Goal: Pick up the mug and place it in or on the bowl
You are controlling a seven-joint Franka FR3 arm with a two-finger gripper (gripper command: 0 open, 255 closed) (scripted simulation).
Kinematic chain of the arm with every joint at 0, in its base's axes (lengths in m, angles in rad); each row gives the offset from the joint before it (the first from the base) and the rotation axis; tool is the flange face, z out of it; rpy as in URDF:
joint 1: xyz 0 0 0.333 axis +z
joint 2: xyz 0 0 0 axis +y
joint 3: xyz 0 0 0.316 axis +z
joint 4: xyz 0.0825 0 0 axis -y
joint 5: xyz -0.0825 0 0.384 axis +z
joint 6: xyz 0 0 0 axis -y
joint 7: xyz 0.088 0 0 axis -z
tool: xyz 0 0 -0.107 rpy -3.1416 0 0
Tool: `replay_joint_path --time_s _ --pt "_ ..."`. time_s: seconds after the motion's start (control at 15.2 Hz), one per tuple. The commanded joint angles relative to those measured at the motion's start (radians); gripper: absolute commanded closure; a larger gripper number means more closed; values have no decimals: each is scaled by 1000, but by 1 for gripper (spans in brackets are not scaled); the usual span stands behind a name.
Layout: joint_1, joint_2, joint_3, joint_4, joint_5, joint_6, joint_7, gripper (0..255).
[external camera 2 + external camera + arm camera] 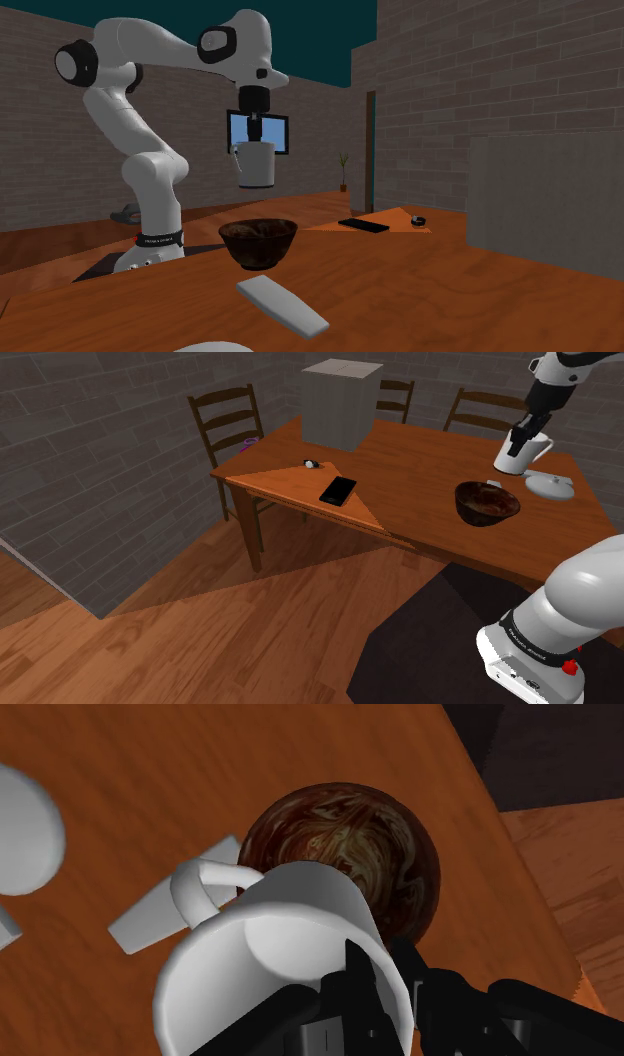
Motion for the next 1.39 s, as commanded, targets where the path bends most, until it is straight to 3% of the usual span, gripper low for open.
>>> replay_joint_path --time_s 0.0,1.06,1.32 --pt "-11 -55 17 -46 -7 -12 14 255" --pt "-26 -25 -33 -238 -52 210 33 255" --pt "-27 -22 -36 -246 -54 221 34 255"
